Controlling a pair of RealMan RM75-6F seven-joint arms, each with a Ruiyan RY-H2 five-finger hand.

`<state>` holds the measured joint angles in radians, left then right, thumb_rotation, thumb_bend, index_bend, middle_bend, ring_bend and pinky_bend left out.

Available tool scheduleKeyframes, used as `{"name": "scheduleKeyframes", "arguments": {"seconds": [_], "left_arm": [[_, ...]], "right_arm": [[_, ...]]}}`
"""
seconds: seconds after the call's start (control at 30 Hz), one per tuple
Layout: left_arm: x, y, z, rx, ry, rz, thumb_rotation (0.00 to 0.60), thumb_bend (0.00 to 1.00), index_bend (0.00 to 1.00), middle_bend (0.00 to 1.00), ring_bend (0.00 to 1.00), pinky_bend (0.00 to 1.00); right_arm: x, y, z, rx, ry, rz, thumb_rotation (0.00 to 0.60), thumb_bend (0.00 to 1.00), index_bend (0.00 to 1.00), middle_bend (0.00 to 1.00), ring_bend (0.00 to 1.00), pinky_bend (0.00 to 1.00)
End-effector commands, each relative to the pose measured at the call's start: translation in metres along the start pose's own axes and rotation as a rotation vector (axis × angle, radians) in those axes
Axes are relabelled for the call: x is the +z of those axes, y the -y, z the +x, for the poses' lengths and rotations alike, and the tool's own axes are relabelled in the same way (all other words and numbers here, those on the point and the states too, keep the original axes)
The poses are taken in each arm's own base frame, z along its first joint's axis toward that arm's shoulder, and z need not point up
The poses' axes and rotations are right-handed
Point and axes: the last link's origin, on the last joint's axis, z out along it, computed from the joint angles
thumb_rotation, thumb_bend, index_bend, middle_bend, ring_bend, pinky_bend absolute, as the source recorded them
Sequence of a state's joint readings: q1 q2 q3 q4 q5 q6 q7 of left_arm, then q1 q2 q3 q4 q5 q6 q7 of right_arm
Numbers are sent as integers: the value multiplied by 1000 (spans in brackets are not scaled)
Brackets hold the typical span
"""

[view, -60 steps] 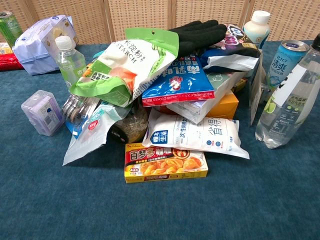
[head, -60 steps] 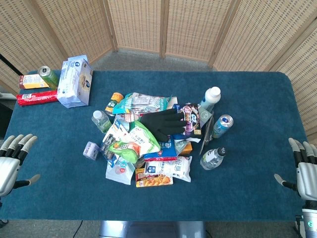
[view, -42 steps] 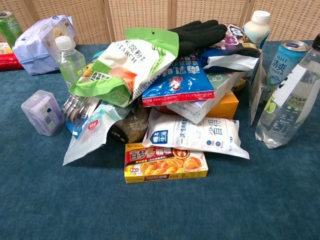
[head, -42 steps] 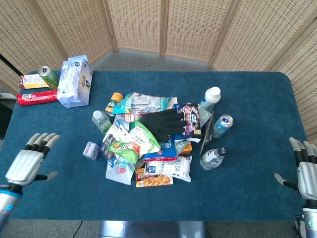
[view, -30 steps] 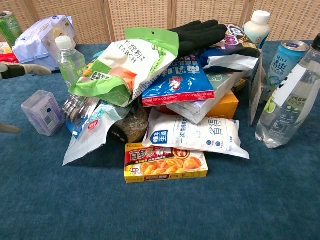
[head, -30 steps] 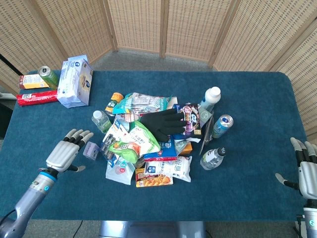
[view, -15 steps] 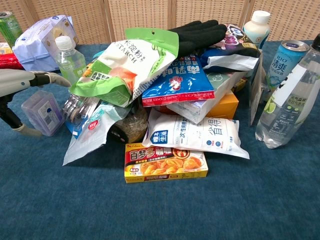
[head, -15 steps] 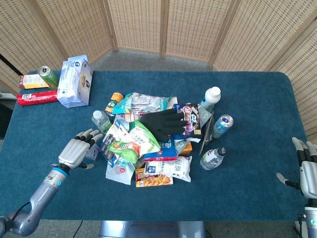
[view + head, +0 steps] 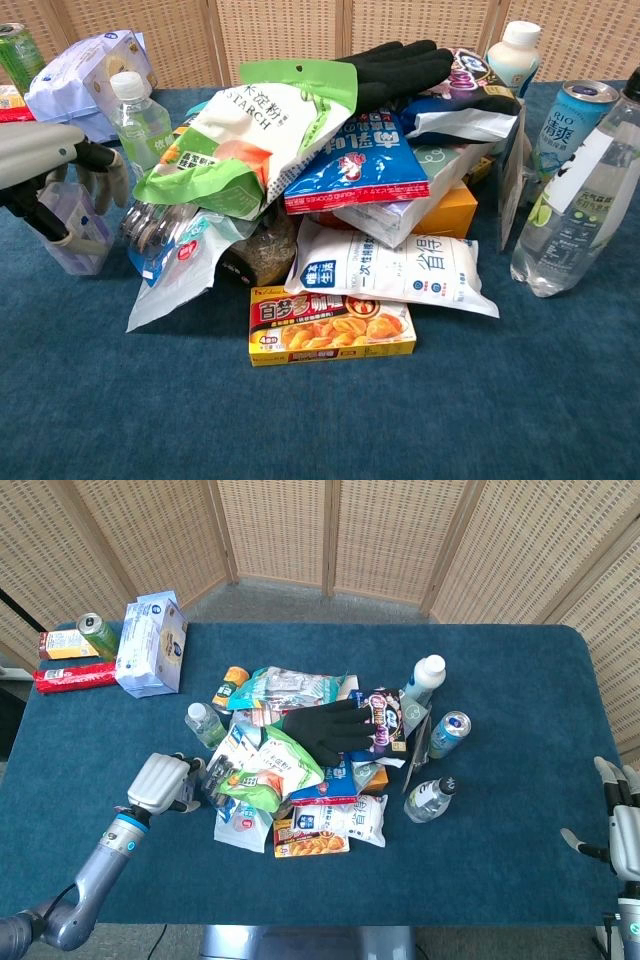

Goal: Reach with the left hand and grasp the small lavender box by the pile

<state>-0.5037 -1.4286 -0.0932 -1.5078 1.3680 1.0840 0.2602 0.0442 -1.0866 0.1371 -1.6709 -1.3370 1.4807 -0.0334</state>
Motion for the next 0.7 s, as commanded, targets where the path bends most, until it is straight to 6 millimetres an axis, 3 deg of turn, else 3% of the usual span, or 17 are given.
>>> {"name": "scheduleKeyframes", "arguments": {"seconds": [0.03,0.2,0.53,0.7], "left_arm": [[-3,3,5,6,-13,5,600,0,492,599,676,712],[-10,-1,19,-14,-36,-11,600,0,498,595,677,712],[-32,-21,101,-34,-246,-98,600,0,498,583,701,714],[-41,-30,122,-35,-282,-124,600,0,498,588,705,718]], "right_arm": [[0,0,0,0,0,1,600,0,0,0,0,0],[-1,1,1,2,-3,1,600,0,0,0,0,0],[-1,1,2,7,-1,1,600,0,0,0,0,0],[-2,2,2,4,1,5,600,0,0,0,0,0]]}}
